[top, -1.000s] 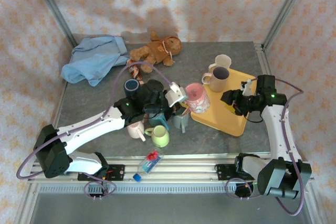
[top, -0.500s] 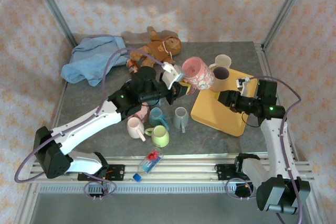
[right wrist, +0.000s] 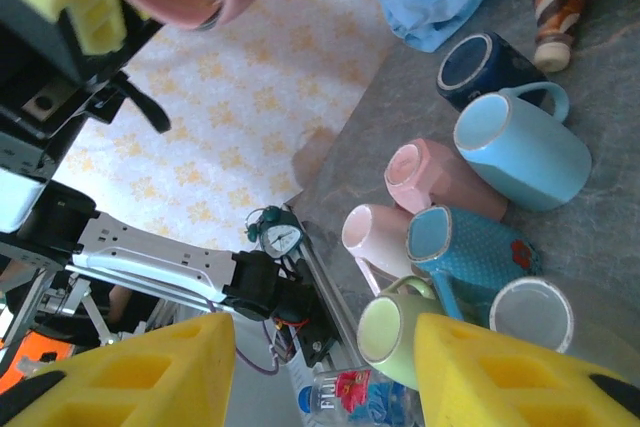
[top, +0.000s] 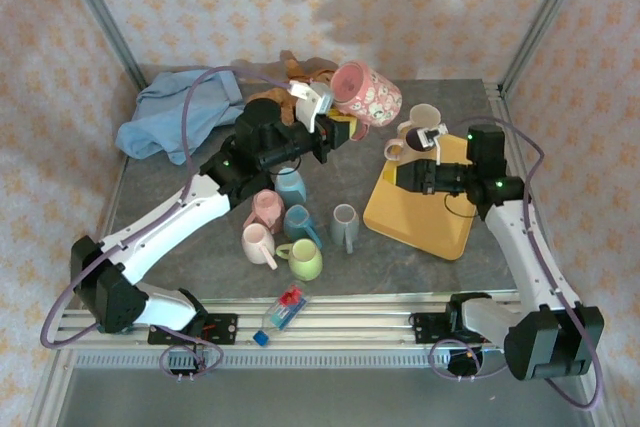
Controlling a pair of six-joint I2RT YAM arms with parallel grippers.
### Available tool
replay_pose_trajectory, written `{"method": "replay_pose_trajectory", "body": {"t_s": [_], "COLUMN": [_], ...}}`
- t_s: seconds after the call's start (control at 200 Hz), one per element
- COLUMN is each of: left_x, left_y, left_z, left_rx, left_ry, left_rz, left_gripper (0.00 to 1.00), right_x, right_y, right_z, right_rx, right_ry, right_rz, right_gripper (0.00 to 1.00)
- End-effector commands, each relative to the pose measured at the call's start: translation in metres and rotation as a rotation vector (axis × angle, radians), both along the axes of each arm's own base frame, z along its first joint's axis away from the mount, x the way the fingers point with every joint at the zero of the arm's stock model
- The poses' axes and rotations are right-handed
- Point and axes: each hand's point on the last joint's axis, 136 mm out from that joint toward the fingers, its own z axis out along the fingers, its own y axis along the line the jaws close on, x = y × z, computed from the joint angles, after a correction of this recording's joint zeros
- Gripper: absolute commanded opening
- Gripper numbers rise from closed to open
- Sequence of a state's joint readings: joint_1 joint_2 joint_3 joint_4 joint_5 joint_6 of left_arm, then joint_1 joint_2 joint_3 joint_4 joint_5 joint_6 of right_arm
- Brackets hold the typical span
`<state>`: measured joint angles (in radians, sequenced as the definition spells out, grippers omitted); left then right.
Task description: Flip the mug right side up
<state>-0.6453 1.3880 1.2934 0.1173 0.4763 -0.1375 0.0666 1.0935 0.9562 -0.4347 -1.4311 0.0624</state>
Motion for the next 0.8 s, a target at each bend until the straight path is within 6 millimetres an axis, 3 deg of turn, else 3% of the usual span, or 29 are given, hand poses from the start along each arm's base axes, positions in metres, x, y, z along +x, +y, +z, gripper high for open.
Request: {"method": "replay_pose_trajectory", "body": {"t_s": [0.0, 0.18, 0.27, 0.5, 0.535, 0.796], "left_x": [-0.01, -0.004, -0.002, 0.005, 0.006, 0.009], "left_y": [0.013, 0.021, 0.024, 0.032, 0.033, 0.032], "left_z": [0.084, 0.085, 0.085, 0.093, 0.095, 0.107], "left_rx": [-0.186, -0.19, -0.194, -0.237, -0.246, -0.292], "left_ry": [-0.183, -0.177, -0.175, -0.162, -0.159, -0.137], "left_rz": [-0.015, -0.001, 0.003, 0.012, 0.013, 0.0], "left_gripper": [0.0, 0.0, 0.0, 0.0, 0.0, 0.0], "right_x": [0.007, 0.033, 0.037, 0.041, 0.048, 0.055], "right_y": [0.009, 0.02, 0.028, 0.048, 0.051, 0.052], "right_z": [0.024, 0.044, 0.047, 0.081, 0.078, 0.1], "right_rx": [0.03, 0.138, 0.15, 0.317, 0.332, 0.438], "right_ry": [-0.113, -0.137, -0.147, -0.19, -0.179, -0.238], "right_rz": [0.03, -0.078, -0.095, -0.101, -0.108, -0.157], "right_gripper": [0.5, 0.51, 0.51, 0.53, 0.54, 0.56]}}
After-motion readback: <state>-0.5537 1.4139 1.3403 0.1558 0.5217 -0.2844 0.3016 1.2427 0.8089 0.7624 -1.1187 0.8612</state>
